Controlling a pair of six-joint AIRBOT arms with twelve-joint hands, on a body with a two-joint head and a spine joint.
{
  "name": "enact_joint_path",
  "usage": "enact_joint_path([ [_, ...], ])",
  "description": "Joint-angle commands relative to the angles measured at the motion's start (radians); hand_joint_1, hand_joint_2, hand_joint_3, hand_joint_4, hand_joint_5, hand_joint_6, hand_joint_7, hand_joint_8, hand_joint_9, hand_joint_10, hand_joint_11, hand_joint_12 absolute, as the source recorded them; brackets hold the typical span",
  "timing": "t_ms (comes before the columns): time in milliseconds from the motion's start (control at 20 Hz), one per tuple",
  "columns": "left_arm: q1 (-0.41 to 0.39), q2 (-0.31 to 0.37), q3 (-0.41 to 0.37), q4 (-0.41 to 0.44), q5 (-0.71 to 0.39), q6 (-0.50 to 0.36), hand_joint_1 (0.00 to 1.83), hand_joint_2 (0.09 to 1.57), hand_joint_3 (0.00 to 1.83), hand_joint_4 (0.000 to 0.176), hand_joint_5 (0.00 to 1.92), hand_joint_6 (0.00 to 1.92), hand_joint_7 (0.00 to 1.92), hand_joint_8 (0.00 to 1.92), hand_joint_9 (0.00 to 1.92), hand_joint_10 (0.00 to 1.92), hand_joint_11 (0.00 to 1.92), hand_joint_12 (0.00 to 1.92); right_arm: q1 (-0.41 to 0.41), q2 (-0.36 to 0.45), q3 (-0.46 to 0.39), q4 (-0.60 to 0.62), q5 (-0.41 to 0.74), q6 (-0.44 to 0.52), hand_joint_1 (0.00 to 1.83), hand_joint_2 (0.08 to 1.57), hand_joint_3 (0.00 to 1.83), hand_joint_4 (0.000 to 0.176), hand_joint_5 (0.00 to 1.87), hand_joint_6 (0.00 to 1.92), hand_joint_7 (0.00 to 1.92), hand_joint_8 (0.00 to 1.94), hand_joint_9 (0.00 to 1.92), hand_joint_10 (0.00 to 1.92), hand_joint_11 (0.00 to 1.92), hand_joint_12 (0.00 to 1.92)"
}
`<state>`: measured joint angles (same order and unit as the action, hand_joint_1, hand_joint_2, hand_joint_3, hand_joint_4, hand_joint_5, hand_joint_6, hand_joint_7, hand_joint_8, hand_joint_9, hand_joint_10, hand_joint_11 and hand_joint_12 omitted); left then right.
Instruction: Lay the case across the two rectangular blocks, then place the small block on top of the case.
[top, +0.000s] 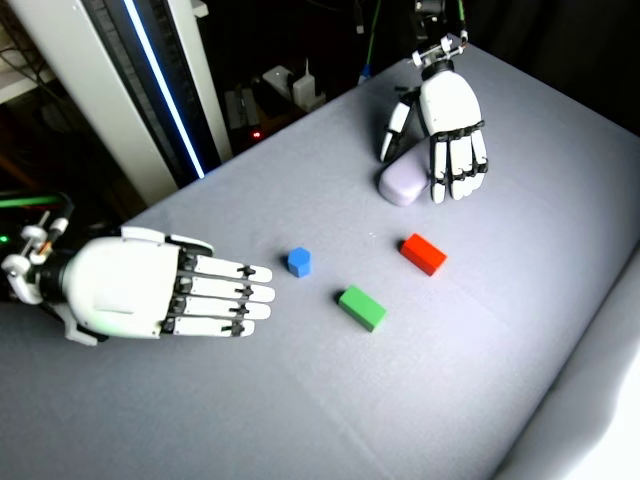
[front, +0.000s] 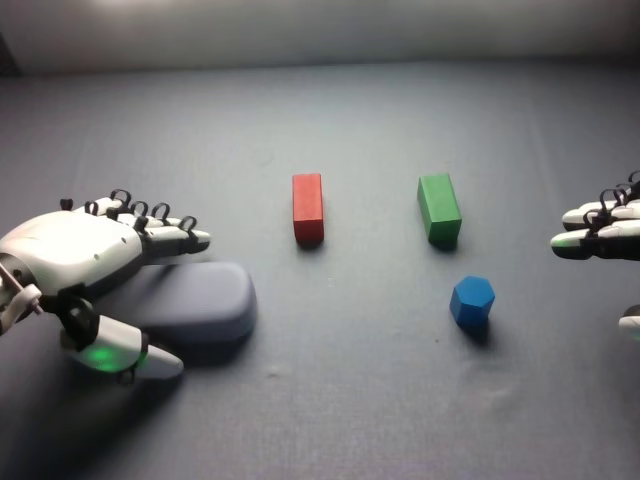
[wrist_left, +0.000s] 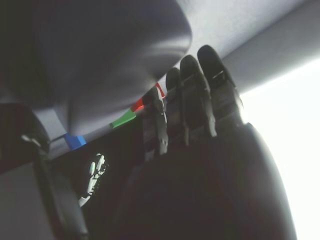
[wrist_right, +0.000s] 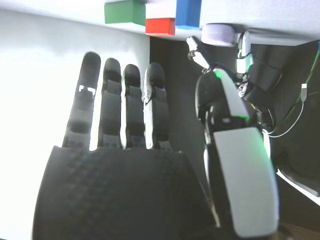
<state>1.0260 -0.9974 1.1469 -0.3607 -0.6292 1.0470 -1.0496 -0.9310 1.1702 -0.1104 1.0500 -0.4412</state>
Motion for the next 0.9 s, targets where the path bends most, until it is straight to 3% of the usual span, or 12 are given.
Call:
enact_joint_path([
  [0, -0.009, -0.011, 0.008, -0.015, -0.062, 0.046, 0.91, 0.84, 0.00, 0.066, 0.37, 0.00, 0.36, 0.00, 0.40, 0.01, 0.02, 0.98, 0.010, 0.003, 0.003, 0.024, 0.118, 0.010, 0.74, 1.30, 0.00, 0.000, 0.44, 0.00, 0.30, 0.00, 0.30, 0.00, 0.00, 0.96],
  [50, -0.009, -0.016, 0.010, -0.032, -0.055, 0.071, 0.96, 0.87, 0.00, 0.022, 0.44, 0.00, 0.49, 0.01, 0.51, 0.03, 0.12, 1.06, 0.010, 0.003, 0.003, 0.024, 0.118, 0.011, 0.75, 1.30, 0.00, 0.000, 0.44, 0.00, 0.31, 0.00, 0.30, 0.00, 0.00, 0.95],
  [100, -0.009, -0.020, 0.012, -0.050, -0.047, 0.093, 1.04, 0.91, 0.00, 0.000, 0.60, 0.01, 0.76, 0.04, 0.76, 0.09, 0.36, 1.04, 0.010, 0.003, 0.003, 0.024, 0.118, 0.012, 0.76, 1.31, 0.00, 0.000, 0.43, 0.00, 0.30, 0.00, 0.29, 0.00, 0.00, 0.92],
  [150, -0.009, -0.023, 0.013, -0.056, -0.046, 0.098, 1.30, 1.03, 0.01, 0.000, 0.83, 0.01, 1.01, 0.69, 0.99, 0.17, 0.55, 1.14, 0.010, 0.003, 0.002, 0.024, 0.118, 0.012, 0.78, 1.31, 0.00, 0.000, 0.44, 0.00, 0.31, 0.00, 0.30, 0.00, 0.00, 0.92],
  [200, -0.009, -0.025, 0.014, -0.060, -0.051, 0.098, 1.28, 1.09, 0.00, 0.000, 0.90, 0.70, 1.09, 0.90, 1.12, 0.24, 0.70, 1.20, 0.010, 0.003, 0.002, 0.024, 0.118, 0.013, 0.78, 1.30, 0.00, 0.000, 0.44, 0.00, 0.31, 0.00, 0.30, 0.00, 0.00, 0.92],
  [250, -0.009, -0.025, 0.011, -0.062, -0.062, 0.098, 1.28, 1.09, 0.00, 0.000, 0.99, 0.74, 1.09, 1.00, 1.16, 0.42, 0.85, 1.23, 0.010, 0.003, 0.002, 0.024, 0.118, 0.013, 0.77, 1.31, 0.00, 0.000, 0.43, 0.00, 0.30, 0.00, 0.29, 0.00, 0.00, 0.90],
  [300, -0.012, -0.023, 0.006, -0.062, -0.079, 0.092, 1.27, 1.11, 0.00, 0.000, 1.01, 0.71, 1.01, 1.18, 1.09, 0.84, 0.95, 1.36, 0.010, 0.003, 0.002, 0.023, 0.118, 0.013, 0.78, 1.30, 0.00, 0.000, 0.45, 0.00, 0.31, 0.00, 0.29, 0.00, 0.00, 0.90],
  [350, -0.016, -0.017, -0.004, -0.050, -0.105, 0.080, 1.27, 1.11, 0.00, 0.000, 1.00, 0.73, 1.00, 1.20, 1.04, 1.06, 0.97, 1.45, 0.010, 0.003, 0.002, 0.023, 0.118, 0.013, 0.75, 1.31, 0.00, 0.000, 0.44, 0.00, 0.30, 0.00, 0.29, 0.00, 0.00, 0.90],
  [550, -0.045, 0.022, -0.055, 0.037, -0.263, -0.009, 1.26, 1.06, 0.00, 0.000, 1.04, 0.82, 1.15, 0.81, 1.11, 0.81, 0.96, 1.32, 0.010, 0.002, 0.002, 0.022, 0.118, 0.014, 0.77, 1.30, 0.00, 0.000, 0.45, 0.01, 0.31, 0.00, 0.31, 0.01, 0.00, 0.95],
  [700, -0.082, 0.029, -0.072, 0.099, -0.351, -0.069, 1.27, 1.07, 0.00, 0.000, 1.05, 0.73, 1.13, 0.92, 1.10, 0.94, 0.96, 1.50, 0.010, 0.002, 0.002, 0.022, 0.118, 0.015, 0.69, 1.29, 0.00, 0.000, 0.45, 0.00, 0.32, 0.00, 0.34, 0.01, 0.00, 1.01],
  [750, -0.103, 0.027, -0.073, 0.113, -0.361, -0.070, 1.27, 1.06, 0.00, 0.000, 1.00, 0.89, 1.19, 0.74, 1.14, 0.81, 1.00, 1.39, 0.010, 0.002, 0.002, 0.022, 0.118, 0.015, 0.69, 1.29, 0.00, 0.000, 0.45, 0.00, 0.33, 0.01, 0.34, 0.01, 0.00, 1.02],
  [850, -0.145, 0.009, -0.066, 0.133, -0.368, -0.070, 1.28, 1.05, 0.00, 0.000, 1.02, 0.83, 1.23, 0.70, 1.20, 0.73, 1.05, 1.33, 0.010, 0.002, 0.002, 0.022, 0.118, 0.015, 0.69, 1.29, 0.00, 0.000, 0.45, 0.00, 0.32, 0.00, 0.33, 0.00, 0.00, 0.98],
])
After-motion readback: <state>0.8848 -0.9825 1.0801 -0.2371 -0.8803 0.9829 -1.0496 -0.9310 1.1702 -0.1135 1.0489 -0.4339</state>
